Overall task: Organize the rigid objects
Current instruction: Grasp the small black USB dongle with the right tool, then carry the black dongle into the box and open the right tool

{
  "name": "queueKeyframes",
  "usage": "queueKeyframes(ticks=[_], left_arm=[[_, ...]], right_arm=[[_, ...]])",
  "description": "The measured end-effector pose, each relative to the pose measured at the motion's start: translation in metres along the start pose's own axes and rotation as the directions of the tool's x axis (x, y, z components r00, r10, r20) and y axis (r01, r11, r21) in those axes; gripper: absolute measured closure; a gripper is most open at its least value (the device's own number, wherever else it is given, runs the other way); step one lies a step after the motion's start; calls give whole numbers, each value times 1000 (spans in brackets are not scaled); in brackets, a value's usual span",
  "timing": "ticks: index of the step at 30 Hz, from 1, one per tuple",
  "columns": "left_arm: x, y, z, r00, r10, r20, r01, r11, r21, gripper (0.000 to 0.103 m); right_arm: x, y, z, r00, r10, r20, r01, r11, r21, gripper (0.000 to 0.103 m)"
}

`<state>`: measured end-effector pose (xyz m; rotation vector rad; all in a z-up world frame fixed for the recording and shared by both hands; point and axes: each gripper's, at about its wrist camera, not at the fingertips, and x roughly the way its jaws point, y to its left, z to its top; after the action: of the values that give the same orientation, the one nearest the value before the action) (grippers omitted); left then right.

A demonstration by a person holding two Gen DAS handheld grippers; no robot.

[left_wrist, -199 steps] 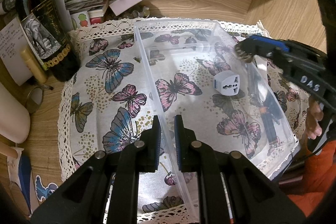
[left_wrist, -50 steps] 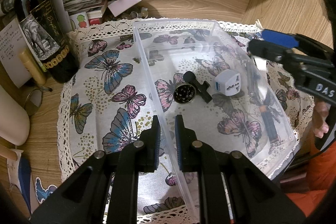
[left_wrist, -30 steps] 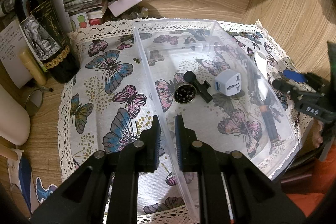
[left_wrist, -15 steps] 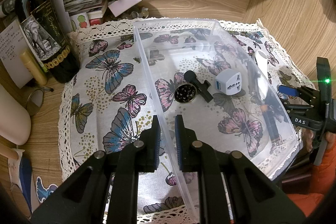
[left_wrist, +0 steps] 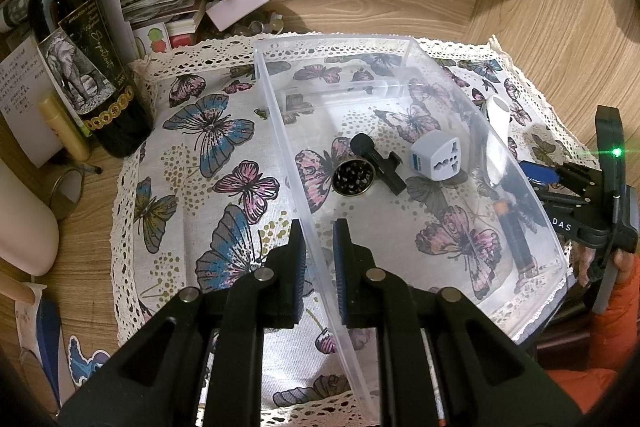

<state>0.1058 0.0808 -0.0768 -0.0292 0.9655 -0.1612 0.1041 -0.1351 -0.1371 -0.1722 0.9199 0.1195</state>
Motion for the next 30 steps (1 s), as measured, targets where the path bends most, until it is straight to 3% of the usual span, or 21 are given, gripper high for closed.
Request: queueKeyframes(ticks=[9,19,30], left_arm=[[0,0,0,1000,1,-1,-1,1000,1,90],[0,-1,0,1000,1,-1,-1,1000,0,89],[0,-1,-1,1000,0,-1,0,1000,0,89]], right_arm=[[-29,2,20,995,-7,104,7,1000,2,64],[-66,37,56,964,72,257,-49,994,-93,64],[-61,88,64,953,190,235,-135,963,-232,64]])
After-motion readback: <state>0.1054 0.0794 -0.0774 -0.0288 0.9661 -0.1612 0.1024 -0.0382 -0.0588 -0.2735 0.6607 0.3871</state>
